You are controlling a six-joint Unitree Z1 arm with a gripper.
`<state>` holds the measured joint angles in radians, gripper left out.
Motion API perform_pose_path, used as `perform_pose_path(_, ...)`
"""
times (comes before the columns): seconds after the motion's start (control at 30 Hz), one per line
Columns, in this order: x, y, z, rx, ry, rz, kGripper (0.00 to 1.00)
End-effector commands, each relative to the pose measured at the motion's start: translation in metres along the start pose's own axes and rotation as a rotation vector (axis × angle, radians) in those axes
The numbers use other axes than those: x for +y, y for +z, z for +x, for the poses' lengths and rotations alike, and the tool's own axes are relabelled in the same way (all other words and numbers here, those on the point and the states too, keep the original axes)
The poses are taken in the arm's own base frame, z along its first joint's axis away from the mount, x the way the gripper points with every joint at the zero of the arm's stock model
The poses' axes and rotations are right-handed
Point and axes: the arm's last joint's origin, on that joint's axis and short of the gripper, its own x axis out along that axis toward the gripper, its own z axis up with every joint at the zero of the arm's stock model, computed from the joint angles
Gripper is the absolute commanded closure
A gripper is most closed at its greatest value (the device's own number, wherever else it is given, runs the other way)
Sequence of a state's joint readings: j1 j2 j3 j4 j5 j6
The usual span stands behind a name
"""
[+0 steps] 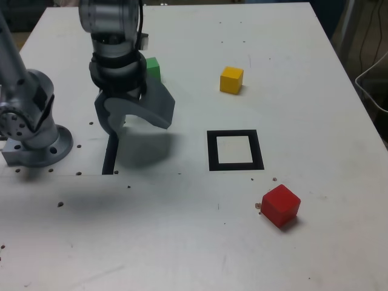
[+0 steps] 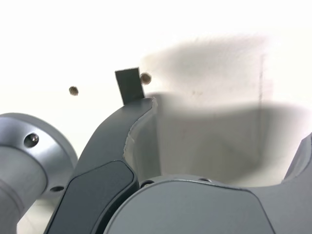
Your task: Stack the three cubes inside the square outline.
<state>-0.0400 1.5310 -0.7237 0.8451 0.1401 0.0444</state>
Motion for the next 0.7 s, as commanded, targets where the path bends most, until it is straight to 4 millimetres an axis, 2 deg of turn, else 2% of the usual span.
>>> perform_pose_path(0.0,-0.0006,-0.0023,-0.0026,-0.008,-0.013,0.0,0.01)
perform_pose_path(0.2,-0.0019,-0.004,-0.0035,-0.007,-0.04,-0.002,0.01)
perform_pose_path(0.67,-0.0034,0.0054,-0.003,-0.057,-0.076,-0.007,0.01)
